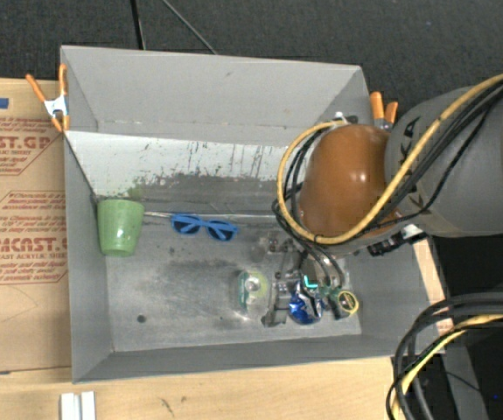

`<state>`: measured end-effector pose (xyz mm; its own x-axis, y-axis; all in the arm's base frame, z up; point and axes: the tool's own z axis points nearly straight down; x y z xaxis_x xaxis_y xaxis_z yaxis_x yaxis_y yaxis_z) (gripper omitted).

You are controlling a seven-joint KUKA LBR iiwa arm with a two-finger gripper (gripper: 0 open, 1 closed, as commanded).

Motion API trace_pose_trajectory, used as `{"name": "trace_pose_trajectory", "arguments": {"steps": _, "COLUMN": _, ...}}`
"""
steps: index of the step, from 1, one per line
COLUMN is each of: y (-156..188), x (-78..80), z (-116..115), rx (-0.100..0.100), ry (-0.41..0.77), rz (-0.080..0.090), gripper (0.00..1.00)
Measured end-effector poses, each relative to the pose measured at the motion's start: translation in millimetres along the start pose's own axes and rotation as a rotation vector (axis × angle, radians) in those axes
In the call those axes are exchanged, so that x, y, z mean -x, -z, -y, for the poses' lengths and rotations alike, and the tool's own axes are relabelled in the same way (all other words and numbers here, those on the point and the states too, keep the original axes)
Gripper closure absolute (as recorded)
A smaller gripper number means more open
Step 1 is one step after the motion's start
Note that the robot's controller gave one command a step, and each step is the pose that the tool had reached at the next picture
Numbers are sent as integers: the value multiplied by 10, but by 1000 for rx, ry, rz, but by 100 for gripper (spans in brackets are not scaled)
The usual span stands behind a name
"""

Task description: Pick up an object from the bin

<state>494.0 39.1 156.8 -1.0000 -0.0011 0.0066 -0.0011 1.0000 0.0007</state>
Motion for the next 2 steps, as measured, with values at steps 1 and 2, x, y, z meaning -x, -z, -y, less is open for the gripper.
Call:
{"name": "trace_pose_trajectory", "arguments": {"steps": 1, "y": -873, "x": 127, "z": 777, "rx": -2, "ry": 158, "rz": 1, "gripper": 0}}
{"name": "trace_pose_trajectory", "arguments": {"steps": 2, "y": -853, "x": -29, "z": 1519, "rx": -6, "ry": 428, "rz": 18, "gripper": 0}}
